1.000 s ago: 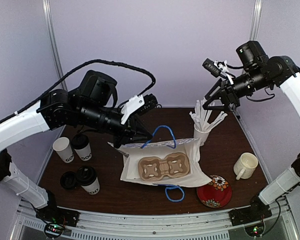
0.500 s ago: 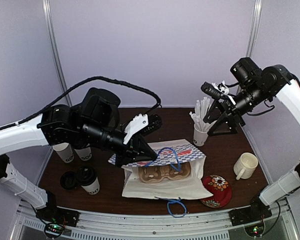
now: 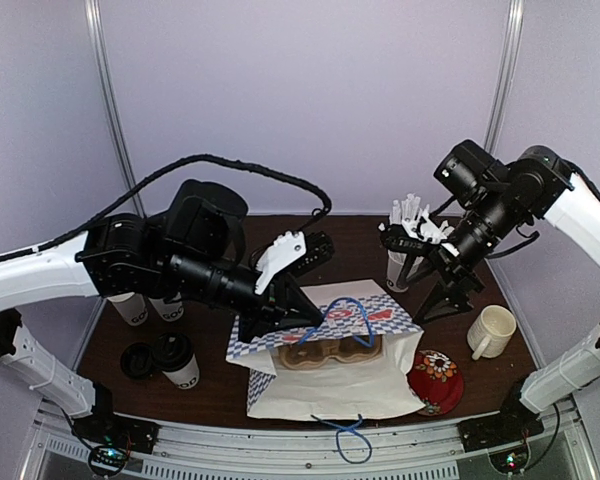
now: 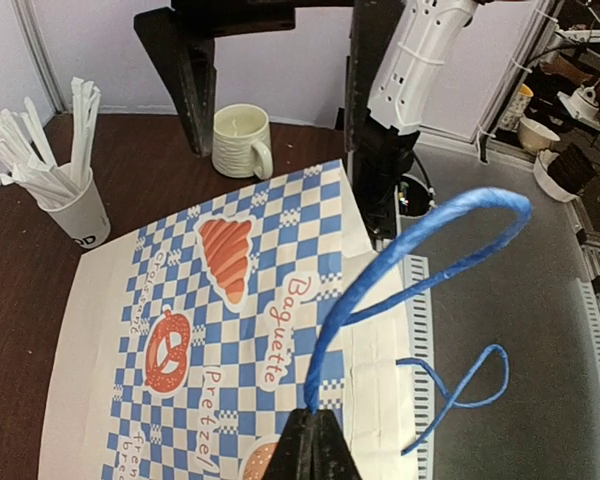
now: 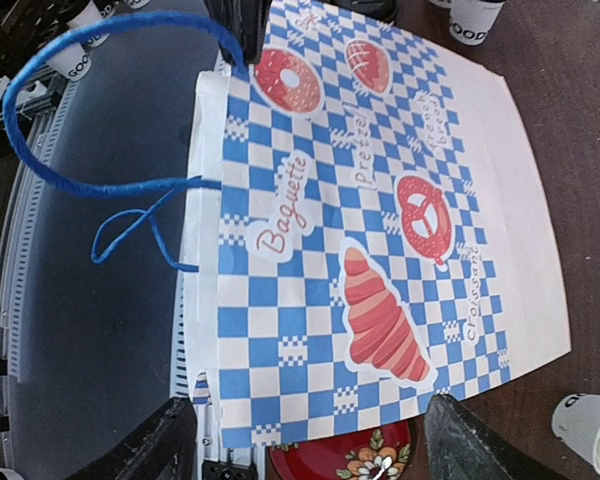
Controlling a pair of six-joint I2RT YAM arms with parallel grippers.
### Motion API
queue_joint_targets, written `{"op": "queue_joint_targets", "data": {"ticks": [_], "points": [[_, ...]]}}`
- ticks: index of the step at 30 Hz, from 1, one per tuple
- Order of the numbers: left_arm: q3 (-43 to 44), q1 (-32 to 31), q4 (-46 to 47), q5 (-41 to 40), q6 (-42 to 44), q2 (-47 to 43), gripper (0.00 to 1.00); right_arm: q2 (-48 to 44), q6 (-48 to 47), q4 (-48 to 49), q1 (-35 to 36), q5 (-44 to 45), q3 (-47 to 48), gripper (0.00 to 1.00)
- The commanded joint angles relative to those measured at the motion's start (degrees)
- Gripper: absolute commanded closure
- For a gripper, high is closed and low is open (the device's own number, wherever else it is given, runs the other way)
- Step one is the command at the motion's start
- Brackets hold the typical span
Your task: Pack the takeout coffee
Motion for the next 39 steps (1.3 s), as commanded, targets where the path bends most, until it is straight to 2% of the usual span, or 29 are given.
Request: {"op": "queue_joint_targets", "data": {"ticks": [1, 5, 13, 18, 19, 22, 25, 26, 28, 29, 32, 37, 38, 39], "points": [[2.47, 0.49, 2.44, -5.68, 2.19, 1.32, 1.0, 0.69, 4.88, 7.02, 1.28, 4.27, 5.01, 0.18], [3.59, 1.7, 2.63, -8.71, 2.35, 1.98, 1.0, 5.92, 5.64, 6.75, 4.31, -0.82, 10.68, 0.18], [2.5, 2.39, 4.73, -16.29, 2.48, -0.14, 1.0, 9.31, 4.95, 5.56, 9.58, -2.5, 14.05, 0.15], [1.71, 2.54, 5.44, -16.85, 2.38, -0.73, 1.0, 10.42, 11.62, 10.88, 10.34, -0.04, 14.08, 0.19], [1.59, 2.55, 5.41, -17.11, 2.42, -0.83, 1.0, 10.48, 12.67, 11.8, 10.35, 0.27, 14.07, 0.22], [0.68, 2.54, 5.59, -17.69, 2.38, -1.94, 1.0, 10.67, 16.09, 14.49, 10.1, 3.94, 14.21, 0.4], [-0.23, 2.54, 5.63, -18.66, 2.02, -3.41, 1.0, 10.67, 18.45, 16.27, 9.37, 7.56, 14.73, 0.79], [-0.49, 2.6, 5.43, -19.0, 1.82, -3.88, 1.0, 10.68, 18.91, 16.61, 8.94, 7.7, 14.97, 0.87], [-0.69, 2.6, 4.77, -19.68, 1.38, -4.54, 1.0, 10.9, 19.54, 17.31, 8.31, 7.9, 15.24, 0.96], [-0.5, 2.58, 3.68, -20.03, 1.03, -4.82, 0.89, 11.11, 19.52, 17.42, 8.13, 7.94, 15.37, 1.0], [1.39, 2.56, -3.49, -22.71, -1.47, -5.77, 0.53, 11.42, 19.55, 18.03, 8.02, 8.07, 15.43, 1.0], [7.38, 2.51, -29.13, -32.57, -14.71, -7.46, 0.29, 11.89, 19.18, 18.08, 7.98, 8.67, 15.97, 1.0], [8.18, 2.58, -35.38, -34.28, -18.24, -7.55, 0.22, 12.09, 19.07, 18.01, 7.98, 8.92, 16.25, 1.0], [8.64, 2.56, -41.05, -35.12, -21.07, -7.59, 0.07, 12.29, 18.92, 17.72, 7.98, 8.99, 16.64, 1.0]]}}
